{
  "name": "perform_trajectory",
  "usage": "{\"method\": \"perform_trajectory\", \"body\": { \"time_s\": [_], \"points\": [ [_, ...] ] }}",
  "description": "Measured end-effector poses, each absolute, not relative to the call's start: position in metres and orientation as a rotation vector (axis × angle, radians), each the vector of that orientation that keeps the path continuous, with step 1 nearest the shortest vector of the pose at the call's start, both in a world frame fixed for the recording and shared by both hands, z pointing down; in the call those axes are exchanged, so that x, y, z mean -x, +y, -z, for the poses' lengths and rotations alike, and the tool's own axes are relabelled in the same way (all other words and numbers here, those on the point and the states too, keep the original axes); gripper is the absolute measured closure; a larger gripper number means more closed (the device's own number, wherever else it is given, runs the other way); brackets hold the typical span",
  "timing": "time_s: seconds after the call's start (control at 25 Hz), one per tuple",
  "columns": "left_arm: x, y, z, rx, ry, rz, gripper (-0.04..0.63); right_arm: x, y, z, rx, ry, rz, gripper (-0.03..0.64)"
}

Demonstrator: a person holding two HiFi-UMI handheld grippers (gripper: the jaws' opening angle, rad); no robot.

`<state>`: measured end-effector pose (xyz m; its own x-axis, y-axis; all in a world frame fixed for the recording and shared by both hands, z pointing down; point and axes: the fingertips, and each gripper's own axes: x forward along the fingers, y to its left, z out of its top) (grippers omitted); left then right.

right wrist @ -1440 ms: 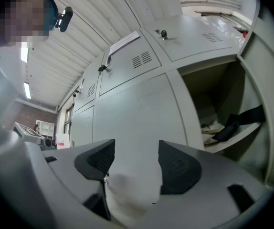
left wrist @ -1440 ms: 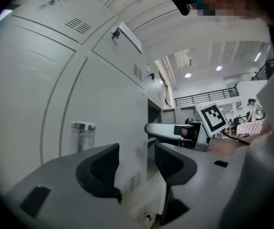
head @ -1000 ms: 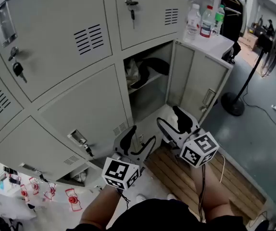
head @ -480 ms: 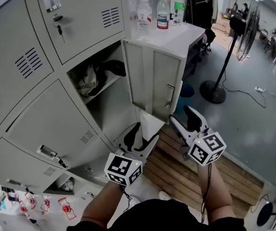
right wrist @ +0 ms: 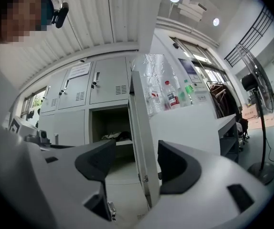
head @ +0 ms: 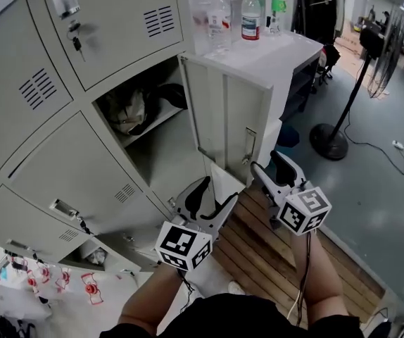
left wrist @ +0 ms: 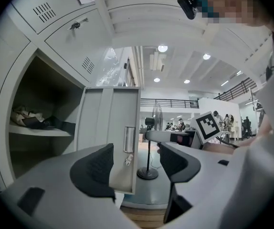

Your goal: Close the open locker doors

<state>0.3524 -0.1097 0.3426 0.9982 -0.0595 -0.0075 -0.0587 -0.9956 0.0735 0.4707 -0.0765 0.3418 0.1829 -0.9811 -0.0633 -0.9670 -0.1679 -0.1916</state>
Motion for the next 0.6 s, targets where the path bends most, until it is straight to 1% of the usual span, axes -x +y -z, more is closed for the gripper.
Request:
{"method": "perform_trajectory", "body": {
  "time_s": [0.4, 0.6],
  "points": [
    [-0.351, -0.124, -0.346, -3.054, -0.291, 0.023, 0.284, -0.49, -0.112, -0.346, 2.16, 2.025, 0.129, 0.36],
    [-0.341, -0.131, -0.344, -3.048, -0.379, 0.025, 0.284, -0.489, -0.123, -0.346, 2.108, 2.084, 0.141, 0.378]
  ]
}}
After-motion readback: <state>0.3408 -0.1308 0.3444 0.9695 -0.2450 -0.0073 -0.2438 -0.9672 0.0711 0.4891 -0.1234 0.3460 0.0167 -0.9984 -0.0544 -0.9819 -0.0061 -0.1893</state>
